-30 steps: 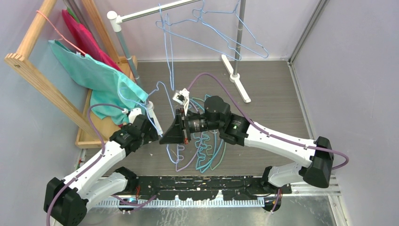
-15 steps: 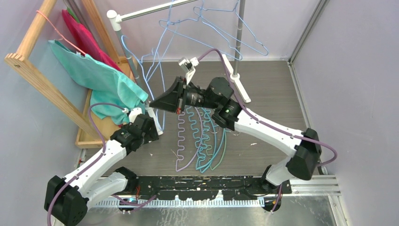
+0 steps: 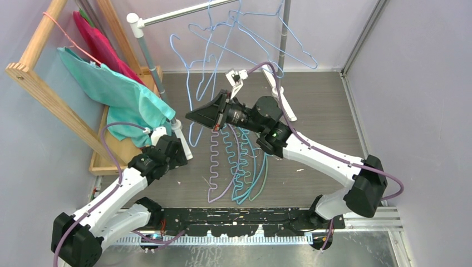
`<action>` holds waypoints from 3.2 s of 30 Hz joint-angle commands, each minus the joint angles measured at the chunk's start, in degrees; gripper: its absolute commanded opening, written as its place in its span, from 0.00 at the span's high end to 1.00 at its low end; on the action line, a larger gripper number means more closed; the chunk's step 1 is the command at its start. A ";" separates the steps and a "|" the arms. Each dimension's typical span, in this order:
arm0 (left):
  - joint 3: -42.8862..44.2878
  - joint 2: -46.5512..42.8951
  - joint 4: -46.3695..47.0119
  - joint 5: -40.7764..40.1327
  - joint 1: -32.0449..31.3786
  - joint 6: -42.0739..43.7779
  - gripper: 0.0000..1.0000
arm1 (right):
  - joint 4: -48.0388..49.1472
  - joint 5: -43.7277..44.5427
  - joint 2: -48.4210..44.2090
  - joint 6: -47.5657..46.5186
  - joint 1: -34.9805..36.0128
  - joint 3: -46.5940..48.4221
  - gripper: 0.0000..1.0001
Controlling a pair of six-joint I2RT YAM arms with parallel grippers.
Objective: Organize the hangers
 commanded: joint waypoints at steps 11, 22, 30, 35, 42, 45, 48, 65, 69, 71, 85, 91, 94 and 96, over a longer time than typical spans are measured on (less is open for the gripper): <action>0.19 1.47 1.96 -0.36 -0.12 0.20 0.02 | -2.36 -1.00 -9.71 -2.36 -0.28 -12.00 0.99; 0.96 2.75 1.99 -0.53 -0.17 0.62 0.02 | 1.27 -11.45 -7.50 2.78 -0.26 -7.25 0.99; 1.45 1.94 1.01 -0.95 -0.12 0.90 0.02 | 8.10 -16.91 0.10 9.19 -0.82 4.30 0.99; 1.09 0.56 0.63 -1.06 -0.12 0.86 0.02 | 18.36 -20.36 7.26 19.01 -2.63 10.64 0.99; 1.29 0.78 0.77 -1.37 -0.12 1.08 0.02 | 23.62 -22.58 14.36 24.40 -6.44 20.81 0.99; 1.33 0.93 0.86 -1.27 -0.12 1.08 0.02 | 24.47 -21.09 15.98 25.05 -8.75 23.09 0.99; 1.26 0.62 0.73 -1.35 -0.12 1.08 0.02 | 25.09 -20.42 18.05 25.40 -10.66 25.31 0.99; 1.08 0.39 1.05 -0.97 -0.10 1.34 0.02 | 43.42 -14.90 28.59 44.11 -19.00 21.49 0.99; 0.99 0.94 1.46 -0.84 -0.12 1.34 0.02 | 43.62 -13.63 24.85 42.59 -21.14 16.34 0.99; 0.91 1.29 1.82 -0.67 -0.12 1.21 0.02 | 43.18 -13.16 23.06 41.50 -22.06 14.35 0.99; 0.24 3.27 3.36 0.35 -0.13 0.81 0.02 | 29.86 -11.29 14.54 27.92 -29.54 6.90 0.99; 0.07 3.72 3.66 0.76 -0.12 0.73 0.02 | 24.95 -10.14 11.85 23.16 -32.95 4.05 0.99; 0.07 3.84 3.71 0.79 -0.12 0.72 0.02 | 25.36 -10.50 12.35 23.66 -35.06 4.12 0.99; 0.03 3.83 3.71 0.71 -0.12 0.65 0.02 | 26.01 -10.78 13.00 24.18 -36.10 4.41 0.99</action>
